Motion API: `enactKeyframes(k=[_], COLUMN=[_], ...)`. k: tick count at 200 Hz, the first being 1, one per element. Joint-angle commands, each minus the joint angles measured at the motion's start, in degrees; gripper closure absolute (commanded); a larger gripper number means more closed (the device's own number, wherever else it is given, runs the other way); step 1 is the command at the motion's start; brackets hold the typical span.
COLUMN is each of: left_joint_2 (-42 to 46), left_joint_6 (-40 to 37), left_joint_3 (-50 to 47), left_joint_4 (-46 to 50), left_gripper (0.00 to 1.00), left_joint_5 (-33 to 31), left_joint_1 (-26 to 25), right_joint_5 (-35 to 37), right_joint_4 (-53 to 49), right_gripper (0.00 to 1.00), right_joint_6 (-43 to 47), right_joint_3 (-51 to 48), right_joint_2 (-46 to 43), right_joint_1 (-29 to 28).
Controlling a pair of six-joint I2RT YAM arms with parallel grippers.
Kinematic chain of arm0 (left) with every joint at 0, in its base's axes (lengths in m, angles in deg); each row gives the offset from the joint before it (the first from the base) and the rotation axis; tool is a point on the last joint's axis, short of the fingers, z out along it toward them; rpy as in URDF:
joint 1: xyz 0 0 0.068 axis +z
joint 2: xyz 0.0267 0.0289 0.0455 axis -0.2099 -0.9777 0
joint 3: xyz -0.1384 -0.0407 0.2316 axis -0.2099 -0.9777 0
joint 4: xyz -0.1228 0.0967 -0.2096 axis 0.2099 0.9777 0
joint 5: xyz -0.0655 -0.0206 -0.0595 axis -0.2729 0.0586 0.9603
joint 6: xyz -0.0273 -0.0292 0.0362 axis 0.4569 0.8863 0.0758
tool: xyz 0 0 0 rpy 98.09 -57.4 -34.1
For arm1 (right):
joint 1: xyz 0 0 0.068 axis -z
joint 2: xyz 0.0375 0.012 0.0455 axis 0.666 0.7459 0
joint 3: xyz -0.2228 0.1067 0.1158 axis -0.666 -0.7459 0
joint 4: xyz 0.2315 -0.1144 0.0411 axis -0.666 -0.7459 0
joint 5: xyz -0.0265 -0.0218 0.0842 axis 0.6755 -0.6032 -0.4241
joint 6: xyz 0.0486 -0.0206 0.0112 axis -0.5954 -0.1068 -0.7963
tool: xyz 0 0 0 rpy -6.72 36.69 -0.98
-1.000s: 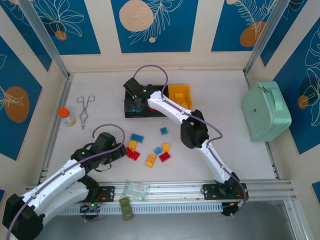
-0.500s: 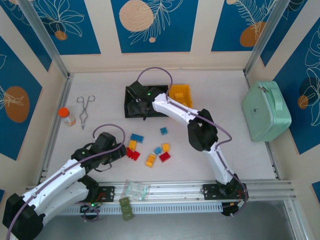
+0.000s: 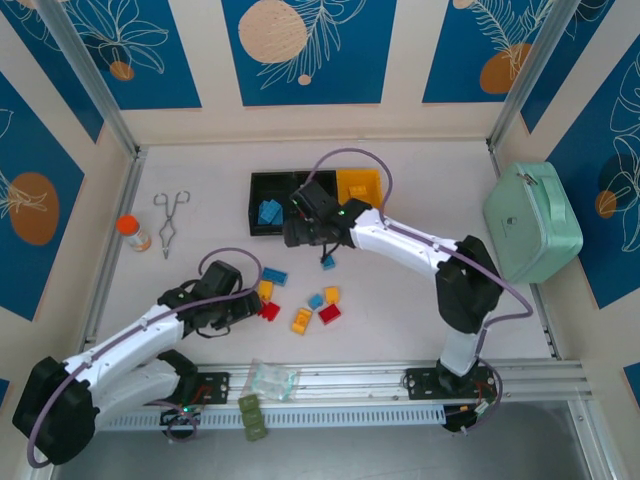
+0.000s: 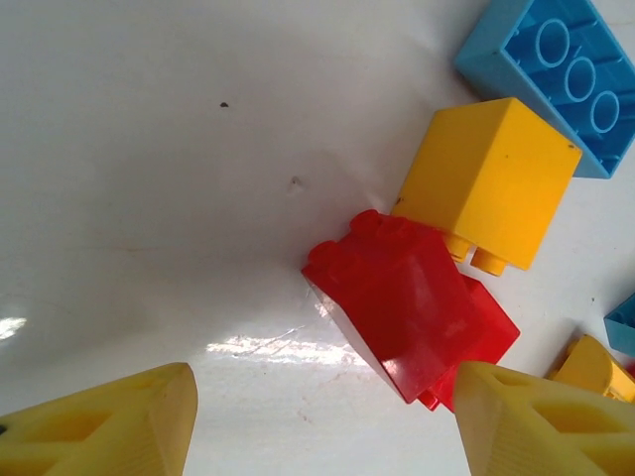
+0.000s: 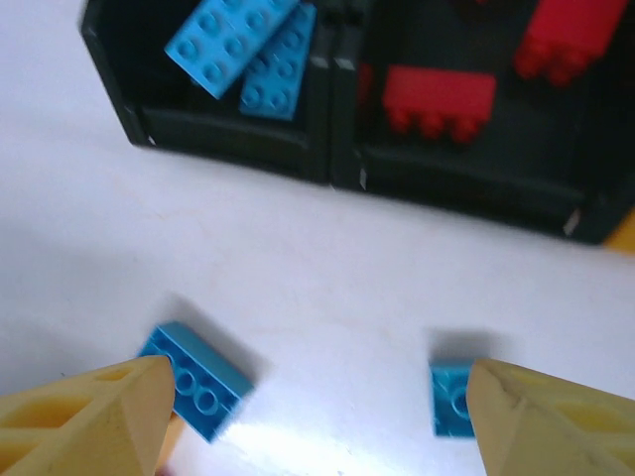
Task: Sort the legos into containers by color
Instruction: Place the lego in the container, then pick up the lego from the middle-left of the table.
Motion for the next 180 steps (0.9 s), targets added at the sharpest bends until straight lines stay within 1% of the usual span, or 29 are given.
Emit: enactKeyframes(k=[1, 27, 52, 102, 118, 136, 180], left_joint_2=[-1.83, -4.97, -8.88, -13.92, -14.9, -14.68, -11.39], left_joint_6=[-1.15, -0.8, 0.01, 0.35, 0.7, 0.83, 0.91], left_joint_3=[2.04, 3.17, 4.8, 7.32, 7.6, 7.34, 5.43], left_joint_4=[-2.81, -4.72, -4.35, -2.62, -1.42, 0.05, 4.03], left_gripper=[0.3, 0.3, 0.3, 0.3, 0.32, 0.37, 0.44], left_joint_5=[1.45, 1.03, -0.99, -5.11, -5.97, -6.93, -9.44], left_joint_1=[-0.66, -1.91, -3.18, -4.52, -4.57, -4.56, -4.54], right_joint_5=[1.13, 1.26, 1.27, 1.02, 1.02, 1.04, 0.67], right_joint_4=[2.41, 3.03, 3.45, 4.07, 4.15, 4.19, 4.41], right_gripper=[0.22, 0.22, 0.22, 0.23, 0.23, 0.23, 0.23], right_joint_6=[-2.88, -4.95, -6.73, -8.96, -9.27, -9.53, -9.84], right_joint_3=[-6.18, -12.34, -16.29, -20.06, -20.51, -20.77, -20.62], right_joint_2=[-5.1, -8.95, -11.69, -14.54, -14.93, -15.21, -14.95], right_joint_1=[0.66, 1.06, 1.21, 1.03, 0.93, 0.76, 0.45])
